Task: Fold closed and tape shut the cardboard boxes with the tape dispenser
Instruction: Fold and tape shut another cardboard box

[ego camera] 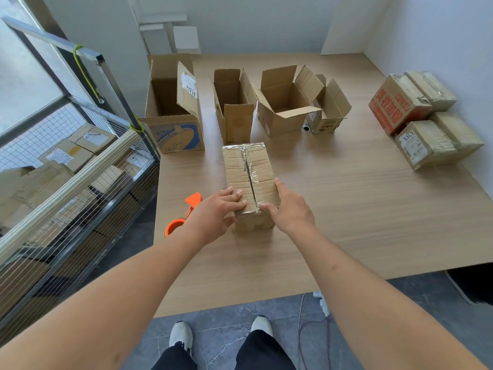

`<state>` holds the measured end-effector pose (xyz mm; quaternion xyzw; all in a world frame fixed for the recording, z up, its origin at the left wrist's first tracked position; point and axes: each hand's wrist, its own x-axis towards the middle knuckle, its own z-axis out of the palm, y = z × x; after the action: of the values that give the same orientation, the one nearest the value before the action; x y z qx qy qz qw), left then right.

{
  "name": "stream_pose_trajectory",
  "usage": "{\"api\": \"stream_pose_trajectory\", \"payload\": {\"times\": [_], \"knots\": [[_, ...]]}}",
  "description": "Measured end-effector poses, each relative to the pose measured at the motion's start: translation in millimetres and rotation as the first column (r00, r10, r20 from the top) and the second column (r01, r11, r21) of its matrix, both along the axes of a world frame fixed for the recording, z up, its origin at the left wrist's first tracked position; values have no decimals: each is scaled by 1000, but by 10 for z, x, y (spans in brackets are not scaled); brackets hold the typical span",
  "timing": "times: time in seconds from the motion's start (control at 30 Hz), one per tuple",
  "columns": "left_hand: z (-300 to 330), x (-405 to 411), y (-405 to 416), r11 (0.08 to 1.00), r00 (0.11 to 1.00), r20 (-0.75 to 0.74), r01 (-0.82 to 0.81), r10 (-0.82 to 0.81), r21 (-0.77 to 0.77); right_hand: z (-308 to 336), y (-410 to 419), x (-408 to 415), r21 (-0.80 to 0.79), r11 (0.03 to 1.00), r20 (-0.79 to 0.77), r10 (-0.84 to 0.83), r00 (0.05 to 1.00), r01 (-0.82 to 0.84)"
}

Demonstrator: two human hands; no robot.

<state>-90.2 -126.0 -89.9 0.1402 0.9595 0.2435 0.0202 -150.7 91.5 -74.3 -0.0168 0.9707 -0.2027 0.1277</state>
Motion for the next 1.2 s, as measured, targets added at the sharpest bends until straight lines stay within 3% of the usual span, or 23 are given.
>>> {"api": "stream_pose_trajectory", "payload": {"times": [0.2,0.37,0.53,0.63,0.77,0.87,1.2], "knots": [[17,-27,-22,999,999,26,28,-27,-45,-77,-29,164,108,939,31,324,946,-326],[-30,81,16,1000,1000,9,-12,12,17,-189,-67,255,98,960,-52,268,962,-262],[23,102,-39,998,995,95,13,-19,67,-134,-52,223,39,962,33,268,963,-269],[116,87,-117,993,993,113,14,-28,120,-59,-123,192,-21,979,3,200,980,-200],[154,57,-154,995,996,6,-84,84,61,-8,-444,136,95,993,-6,69,998,-69],[137,37,-199,984,985,23,-173,173,-31,-44,-630,149,142,990,-14,-15,1000,17],[245,47,-244,937,940,112,-300,322,-177,64,-670,113,169,985,3,37,999,-37]]}}
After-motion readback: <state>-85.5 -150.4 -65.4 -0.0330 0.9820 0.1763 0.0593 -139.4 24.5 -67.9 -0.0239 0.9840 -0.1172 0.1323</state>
